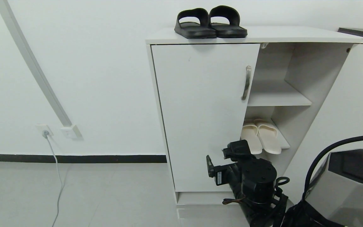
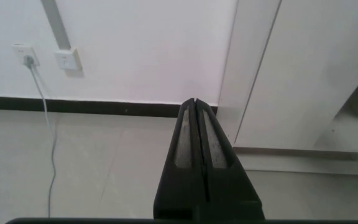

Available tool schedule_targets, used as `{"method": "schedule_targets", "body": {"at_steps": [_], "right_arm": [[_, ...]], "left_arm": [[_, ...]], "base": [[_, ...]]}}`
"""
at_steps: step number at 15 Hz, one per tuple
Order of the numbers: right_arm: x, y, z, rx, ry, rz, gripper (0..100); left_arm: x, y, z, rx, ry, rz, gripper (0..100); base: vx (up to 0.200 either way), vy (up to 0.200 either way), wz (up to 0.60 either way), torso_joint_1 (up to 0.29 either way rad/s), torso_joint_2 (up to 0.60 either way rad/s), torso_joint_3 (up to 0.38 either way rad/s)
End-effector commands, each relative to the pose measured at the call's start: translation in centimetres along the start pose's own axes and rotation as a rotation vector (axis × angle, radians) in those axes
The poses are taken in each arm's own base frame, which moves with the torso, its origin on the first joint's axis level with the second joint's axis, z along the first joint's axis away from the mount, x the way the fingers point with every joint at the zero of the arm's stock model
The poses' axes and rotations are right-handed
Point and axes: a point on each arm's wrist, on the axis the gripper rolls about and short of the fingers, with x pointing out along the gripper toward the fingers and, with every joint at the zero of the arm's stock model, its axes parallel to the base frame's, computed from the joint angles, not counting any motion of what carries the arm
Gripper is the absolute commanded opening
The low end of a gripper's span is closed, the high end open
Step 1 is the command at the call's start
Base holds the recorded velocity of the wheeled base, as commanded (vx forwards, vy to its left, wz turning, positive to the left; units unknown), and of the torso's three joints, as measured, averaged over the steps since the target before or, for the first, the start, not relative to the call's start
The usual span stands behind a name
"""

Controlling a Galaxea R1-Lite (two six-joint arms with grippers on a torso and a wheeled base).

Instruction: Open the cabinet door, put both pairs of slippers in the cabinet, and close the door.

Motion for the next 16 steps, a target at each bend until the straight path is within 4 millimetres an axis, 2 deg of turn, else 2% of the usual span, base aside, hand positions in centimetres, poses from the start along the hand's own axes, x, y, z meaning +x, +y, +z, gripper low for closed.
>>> {"method": "schedule_targets", "body": {"at_steps": [1,12,16], "right_arm": [[0.0,0.0,-0.2,-0.005,0.006,0.0,100],[-0.4,-0.8,-1.5,-0.051,0.005,0.024,100],[-0.1,-0.8,-1.1,-0.045,-0.019,0.017,100]], "left_arm": [[0.0,0.0,0.0,-0.001,0.001,0.001,0],[0.0,0.0,0.0,-0.001,0.0,0.003,0],[0.0,0.0,0.0,-0.001,0.001,0.003,0]], "base": [[0.0,0.0,0.0,0.0,0.0,0.0],[0.0,0.0,0.0,0.0,0.0,0.0],[0.0,0.0,0.0,0.001,-0.05,-0.084]]}}
